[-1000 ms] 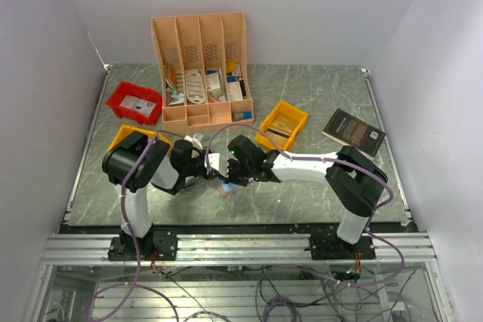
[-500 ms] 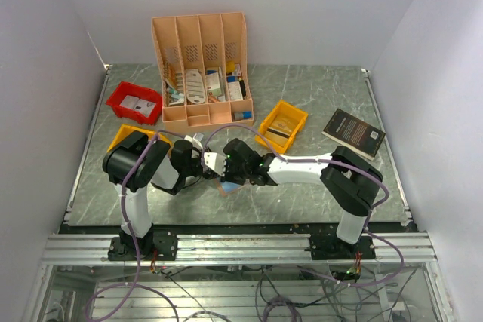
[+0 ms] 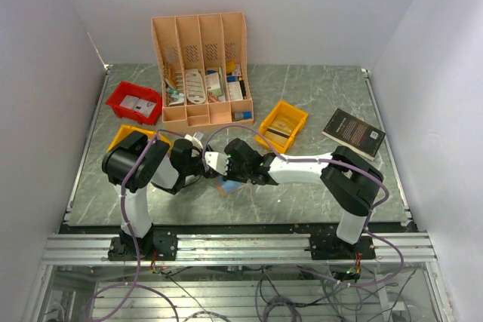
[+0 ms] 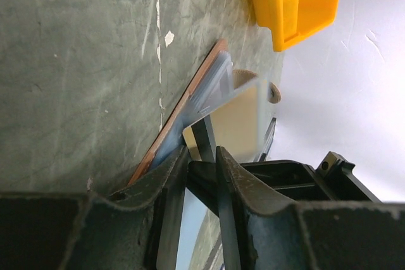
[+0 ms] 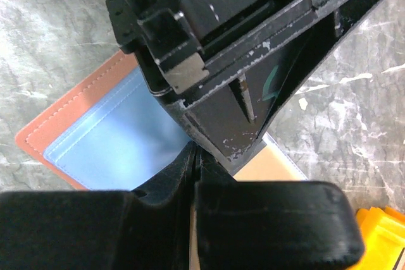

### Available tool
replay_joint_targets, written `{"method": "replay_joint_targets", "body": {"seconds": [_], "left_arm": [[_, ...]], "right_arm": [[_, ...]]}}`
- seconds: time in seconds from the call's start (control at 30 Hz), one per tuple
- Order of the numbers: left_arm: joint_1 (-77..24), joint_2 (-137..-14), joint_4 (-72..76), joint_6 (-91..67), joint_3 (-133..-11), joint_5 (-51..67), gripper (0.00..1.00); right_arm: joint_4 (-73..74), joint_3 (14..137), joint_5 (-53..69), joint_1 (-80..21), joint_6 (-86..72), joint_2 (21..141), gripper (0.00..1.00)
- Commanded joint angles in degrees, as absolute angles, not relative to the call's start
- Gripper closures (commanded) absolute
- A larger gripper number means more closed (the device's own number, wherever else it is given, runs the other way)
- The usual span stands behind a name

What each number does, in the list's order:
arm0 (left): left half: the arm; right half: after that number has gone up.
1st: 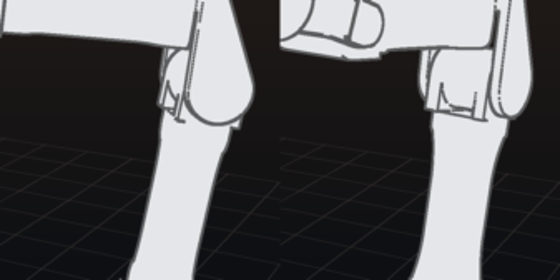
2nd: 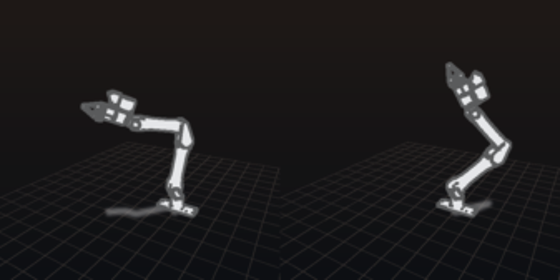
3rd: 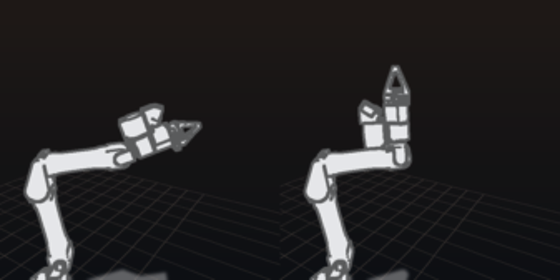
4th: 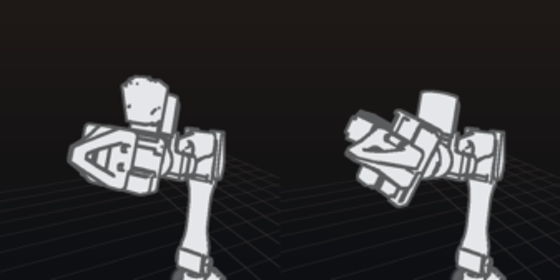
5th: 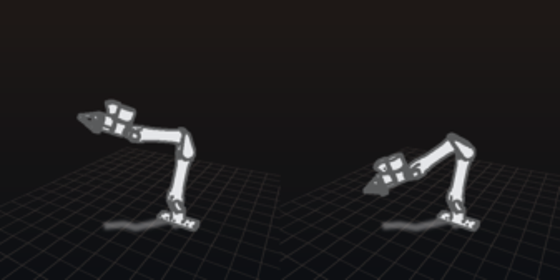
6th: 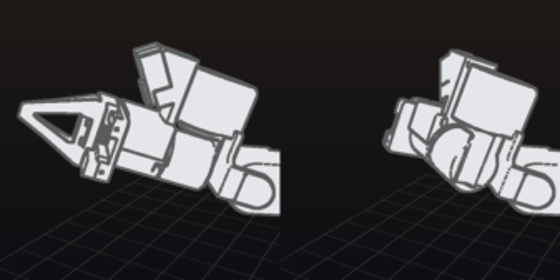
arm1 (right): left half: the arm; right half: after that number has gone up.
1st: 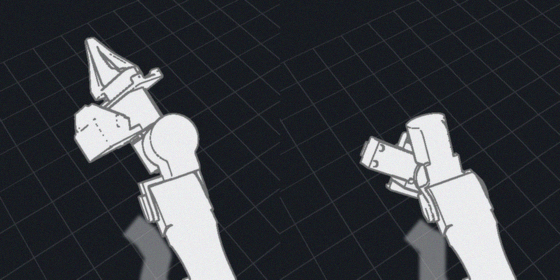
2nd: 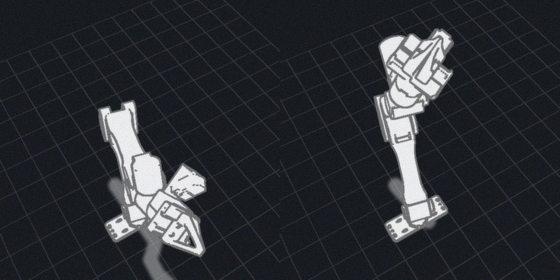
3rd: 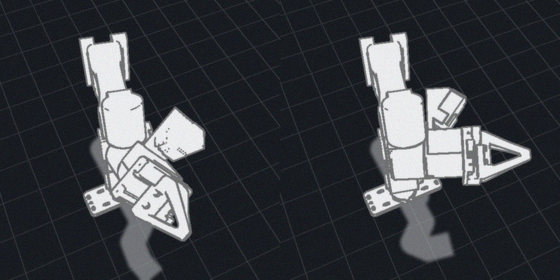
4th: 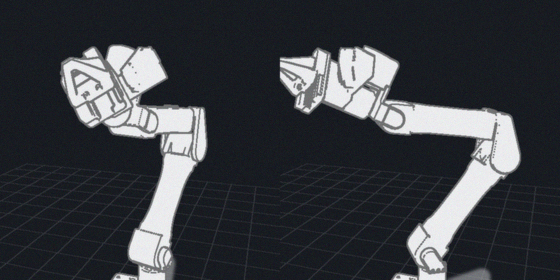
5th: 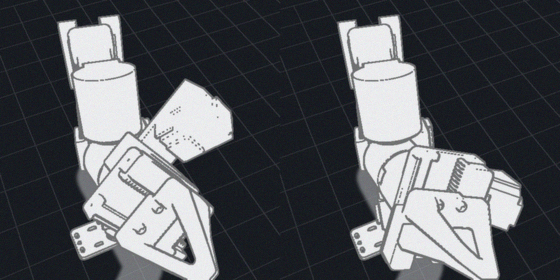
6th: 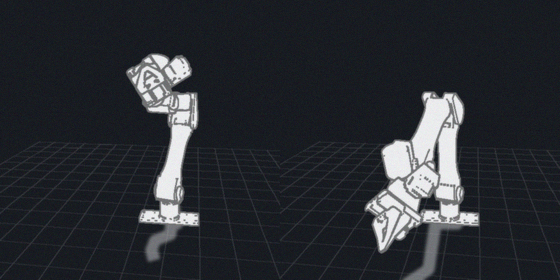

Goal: Put the credit cards into the card holder
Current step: Adjust the card holder at the center of the board.

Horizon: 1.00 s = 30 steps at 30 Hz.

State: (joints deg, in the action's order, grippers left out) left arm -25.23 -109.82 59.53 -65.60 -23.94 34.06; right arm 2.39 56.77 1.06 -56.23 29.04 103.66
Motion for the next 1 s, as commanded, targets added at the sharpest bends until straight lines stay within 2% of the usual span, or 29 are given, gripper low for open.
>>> {"method": "replay_joint_targets", "body": {"seconds": [0.0, 0.2, 0.43, 0.77, 0.9, 0.97], "left_arm": [[-25.1, -109.5, 53.0, -62.6, -23.2, 32.4, 0.62], [-24.8, -107.0, 49.9, -61.5, -23.3, 31.7, 0.61], [-24.7, -105.5, 49.3, -61.2, -22.9, 31.3, 0.63], [-24.7, -103.6, 45.7, -59.4, -22.3, 30.1, 0.84], [-24.7, -102.5, 41.4, -57.1, -22.9, 28.9, 0.92], [-24.7, -102.1, 39.5, -56.0, -23.2, 28.3, 0.93]], "right_arm": [[4.2, 56.1, -2.9, -54.1, 30.2, 103.6, 1.00], [5.1, 56.2, -1.7, -52.0, 30.5, 102.1, 1.00], [8.1, 56.9, 8.2, -48.3, 29.6, 98.6, 1.00], [12.5, 59.4, 19.1, -47.3, 29.4, 100.3, 1.00], [12.0, 60.3, 18.1, -48.6, 27.6, 102.3, 1.00], [11.4, 60.7, 16.2, -48.8, 26.3, 103.1, 1.00]]}}
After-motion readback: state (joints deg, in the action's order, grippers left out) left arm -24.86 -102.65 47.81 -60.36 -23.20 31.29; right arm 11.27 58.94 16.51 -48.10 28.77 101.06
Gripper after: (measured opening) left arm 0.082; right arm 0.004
